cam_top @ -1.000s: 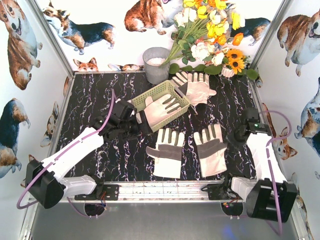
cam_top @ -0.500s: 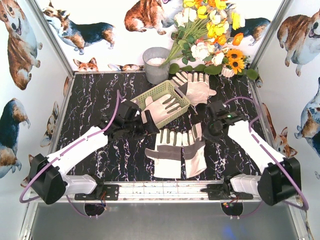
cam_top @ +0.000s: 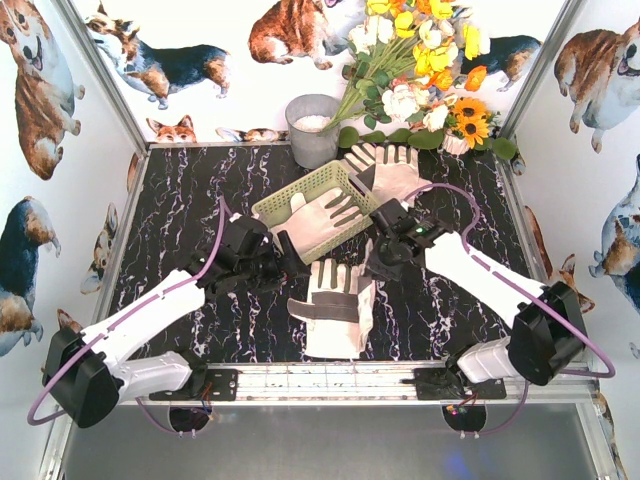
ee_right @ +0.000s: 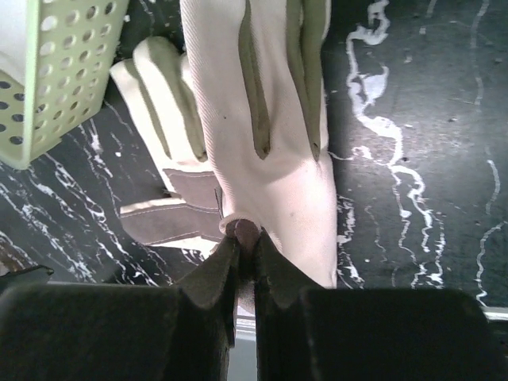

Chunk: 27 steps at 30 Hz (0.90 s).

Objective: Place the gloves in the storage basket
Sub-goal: Pair the glove with the glove.

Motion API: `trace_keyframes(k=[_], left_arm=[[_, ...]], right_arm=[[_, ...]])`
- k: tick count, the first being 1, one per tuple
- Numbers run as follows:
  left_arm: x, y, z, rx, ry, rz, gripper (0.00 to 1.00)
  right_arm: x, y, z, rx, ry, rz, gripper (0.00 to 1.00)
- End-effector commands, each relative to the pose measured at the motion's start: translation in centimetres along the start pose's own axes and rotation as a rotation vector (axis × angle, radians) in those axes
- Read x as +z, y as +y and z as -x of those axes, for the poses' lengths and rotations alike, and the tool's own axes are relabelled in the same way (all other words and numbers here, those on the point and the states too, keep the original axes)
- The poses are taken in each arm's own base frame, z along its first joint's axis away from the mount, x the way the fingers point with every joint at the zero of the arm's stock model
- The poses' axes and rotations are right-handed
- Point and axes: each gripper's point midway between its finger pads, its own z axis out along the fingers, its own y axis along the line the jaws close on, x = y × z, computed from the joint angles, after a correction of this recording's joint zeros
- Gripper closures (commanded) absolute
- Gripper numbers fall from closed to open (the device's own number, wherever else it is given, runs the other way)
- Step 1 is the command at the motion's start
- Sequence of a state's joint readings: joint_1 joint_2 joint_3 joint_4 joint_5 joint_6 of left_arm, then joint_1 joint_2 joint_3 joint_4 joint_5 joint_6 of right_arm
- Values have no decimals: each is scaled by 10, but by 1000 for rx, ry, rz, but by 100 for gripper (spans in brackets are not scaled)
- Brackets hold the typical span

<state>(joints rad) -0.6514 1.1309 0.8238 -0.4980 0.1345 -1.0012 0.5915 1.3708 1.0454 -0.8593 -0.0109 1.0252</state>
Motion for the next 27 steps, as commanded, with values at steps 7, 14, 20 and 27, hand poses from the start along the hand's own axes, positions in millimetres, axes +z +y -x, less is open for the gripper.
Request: trace_keyframes(k=[7, 14, 20, 27], left_arm=[[-8, 15, 4, -11, -41, 47, 13], [-8, 19, -2, -14, -24, 21, 13], [-6, 28, -11, -20, -5, 12, 13], [-1, 23, -19, -24, 28, -46, 12]], right_arm=[[15, 55, -9, -52, 37, 99, 93], [32, 79, -41, -118, 147, 134, 90], [46, 92, -67, -164, 257, 186, 79], [25, 113, -69, -246, 240, 328, 46]])
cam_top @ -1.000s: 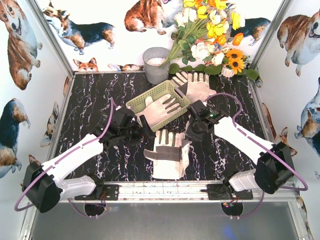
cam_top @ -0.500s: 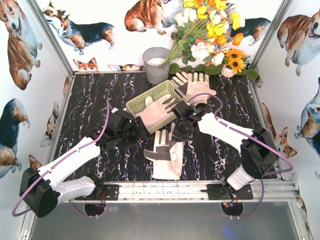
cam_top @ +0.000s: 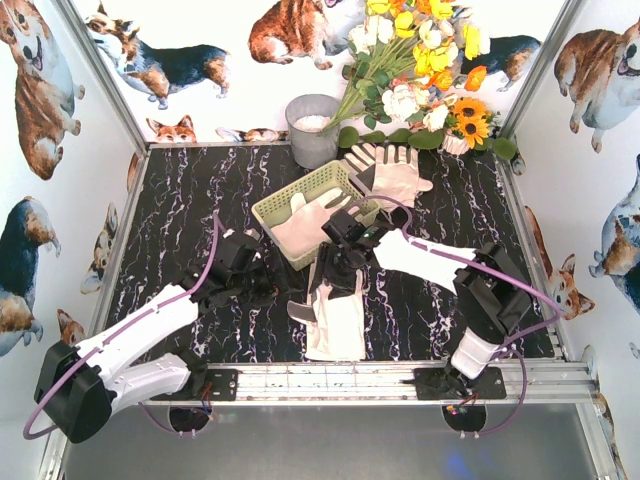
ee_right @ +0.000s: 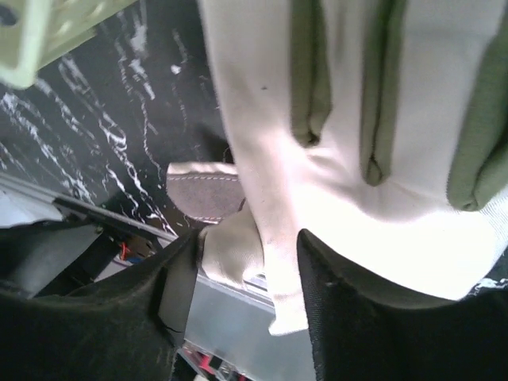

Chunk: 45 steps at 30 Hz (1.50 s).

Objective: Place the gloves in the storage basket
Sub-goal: Pair the glove with the glove.

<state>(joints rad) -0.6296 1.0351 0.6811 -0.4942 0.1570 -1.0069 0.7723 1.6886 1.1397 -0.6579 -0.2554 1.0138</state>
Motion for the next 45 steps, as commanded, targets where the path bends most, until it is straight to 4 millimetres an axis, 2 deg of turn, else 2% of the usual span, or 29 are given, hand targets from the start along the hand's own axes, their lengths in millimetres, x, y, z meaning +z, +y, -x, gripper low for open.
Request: trace_keyframes(k=[1, 5, 9, 17, 20, 24, 30, 39, 45], left_arm=[[1, -15, 1, 9, 6, -87, 12], [7, -13, -5, 18, 39, -99, 14], [15, -11, -14, 14, 77, -113, 25], [28, 0, -16, 18, 95, -66, 43], [36, 4, -19, 2, 110, -59, 52], [43, 17, -21, -12, 120, 5, 58], [47, 20, -21, -13, 121, 11, 57], [54, 30, -28, -28, 149, 42, 55], [58, 31, -31, -30, 151, 24, 56]], right_arm=[[-33, 45, 9, -125, -76, 194, 43], [-60, 39, 15, -162, -131, 221, 40], [-73, 17, 22, -136, -147, 252, 39], [-58, -39, 18, -104, -90, 231, 40], [-51, -51, 18, -78, -85, 219, 40], [-42, -62, 20, -41, -86, 223, 42], [-36, -85, 23, -10, -99, 205, 43], [-18, -88, 11, -18, -44, 295, 44], [-6, -89, 8, 1, -12, 320, 51]])
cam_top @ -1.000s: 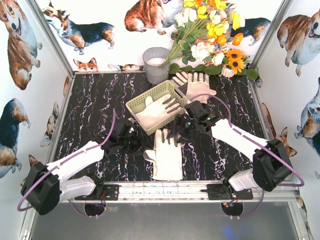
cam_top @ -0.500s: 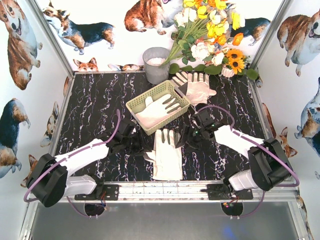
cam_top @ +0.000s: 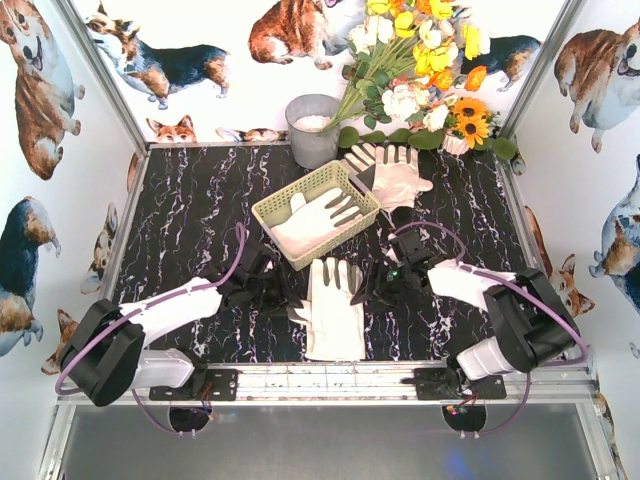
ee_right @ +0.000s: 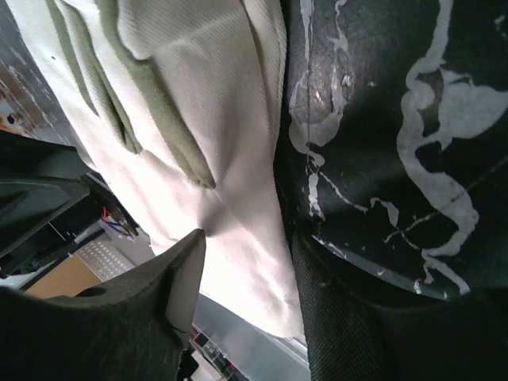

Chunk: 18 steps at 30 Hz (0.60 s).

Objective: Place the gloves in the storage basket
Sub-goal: Pair the glove with the glove.

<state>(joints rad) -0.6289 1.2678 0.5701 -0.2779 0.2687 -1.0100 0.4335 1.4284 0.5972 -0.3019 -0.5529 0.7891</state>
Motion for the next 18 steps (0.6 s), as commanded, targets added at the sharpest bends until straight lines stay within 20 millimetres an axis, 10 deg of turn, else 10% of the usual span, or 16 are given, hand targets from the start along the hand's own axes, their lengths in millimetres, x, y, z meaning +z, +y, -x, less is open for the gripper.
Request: trace_keyframes(k=[1, 14, 18], left_arm=[[5, 0, 2, 2, -10, -22, 57], [9, 0, 9, 8, -32, -10, 92], [0, -1, 14, 15, -70, 2, 100]], right_arm=[[9, 11, 6, -24, -2, 83, 52], [5, 13, 6, -24, -15, 83, 100], [-5, 22, 5, -49, -37, 114, 100]])
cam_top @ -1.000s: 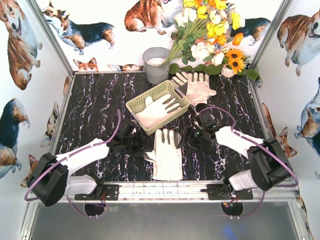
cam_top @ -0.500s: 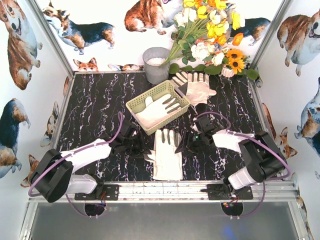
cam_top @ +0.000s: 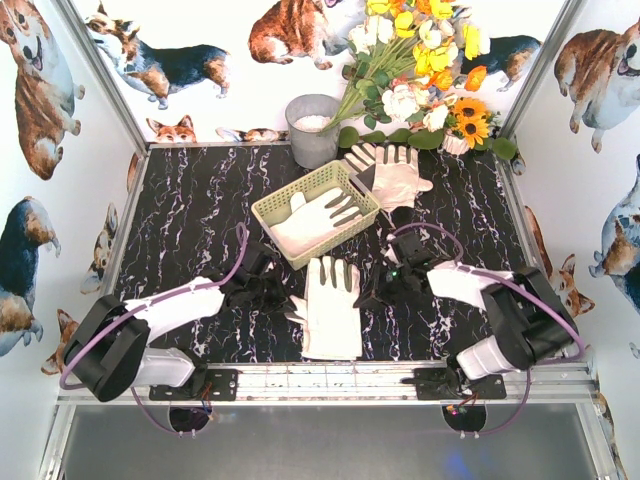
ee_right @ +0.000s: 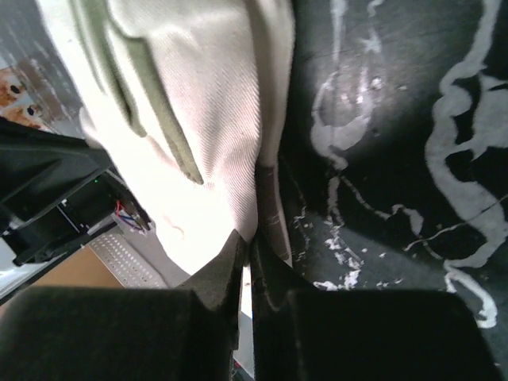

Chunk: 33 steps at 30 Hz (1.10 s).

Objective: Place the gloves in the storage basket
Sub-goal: Pair the glove with the glove.

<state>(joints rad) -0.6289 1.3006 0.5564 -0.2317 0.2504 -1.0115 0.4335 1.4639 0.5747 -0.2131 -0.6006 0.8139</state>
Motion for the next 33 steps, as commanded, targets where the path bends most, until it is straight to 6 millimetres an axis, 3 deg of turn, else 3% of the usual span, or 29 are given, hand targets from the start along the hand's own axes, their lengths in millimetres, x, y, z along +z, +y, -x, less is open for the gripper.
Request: trace_keyframes(k=[1, 10, 16, 21, 33], left_arm=[[-11, -6, 12, 17, -67, -9, 100], [-28, 7, 7, 0, -98, 18, 100], [-34, 15, 7, -12, -125, 46, 100], [-28, 23, 1, -23, -104, 55, 100], [-16, 8, 11, 4, -98, 32, 100]], right_arm=[[-14, 20, 5, -64, -57, 70, 100], [-26, 36, -5, -103, -74, 143, 100], [-19, 40, -8, -120, -65, 138, 100], [-11, 39, -9, -126, -50, 115, 100], [-17, 35, -1, -148, -107, 60, 100]])
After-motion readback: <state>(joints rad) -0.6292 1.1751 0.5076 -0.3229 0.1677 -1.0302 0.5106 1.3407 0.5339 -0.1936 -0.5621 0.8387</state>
